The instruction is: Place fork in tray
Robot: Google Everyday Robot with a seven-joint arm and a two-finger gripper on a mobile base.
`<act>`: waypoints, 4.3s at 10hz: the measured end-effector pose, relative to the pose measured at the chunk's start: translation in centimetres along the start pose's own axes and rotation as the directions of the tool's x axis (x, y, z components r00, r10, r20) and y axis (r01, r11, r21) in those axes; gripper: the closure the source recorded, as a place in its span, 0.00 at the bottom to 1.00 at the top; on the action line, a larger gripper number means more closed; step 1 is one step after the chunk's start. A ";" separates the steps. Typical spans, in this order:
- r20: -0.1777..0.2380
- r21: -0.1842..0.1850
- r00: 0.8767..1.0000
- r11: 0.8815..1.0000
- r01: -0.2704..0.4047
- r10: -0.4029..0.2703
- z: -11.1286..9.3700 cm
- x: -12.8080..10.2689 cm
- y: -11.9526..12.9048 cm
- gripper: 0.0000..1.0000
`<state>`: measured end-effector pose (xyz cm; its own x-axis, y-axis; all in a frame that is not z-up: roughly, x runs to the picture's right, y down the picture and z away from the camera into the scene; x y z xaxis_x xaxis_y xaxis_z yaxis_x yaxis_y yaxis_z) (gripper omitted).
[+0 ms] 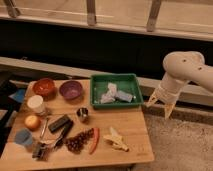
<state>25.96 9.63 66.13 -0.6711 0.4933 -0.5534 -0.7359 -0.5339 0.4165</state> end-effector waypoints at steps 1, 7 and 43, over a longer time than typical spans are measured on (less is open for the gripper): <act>0.000 0.000 1.000 1.000 0.000 0.000 0.0 0.0 0.0 0.35; -0.007 0.038 0.997 0.996 0.077 -0.077 1.3 0.2 2.5 0.35; 0.150 -0.259 0.815 0.773 0.579 -0.560 5.5 21.3 40.0 0.35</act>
<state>-18.26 2.51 74.98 -0.1486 0.8037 -0.5763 -0.9339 -0.3056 -0.1854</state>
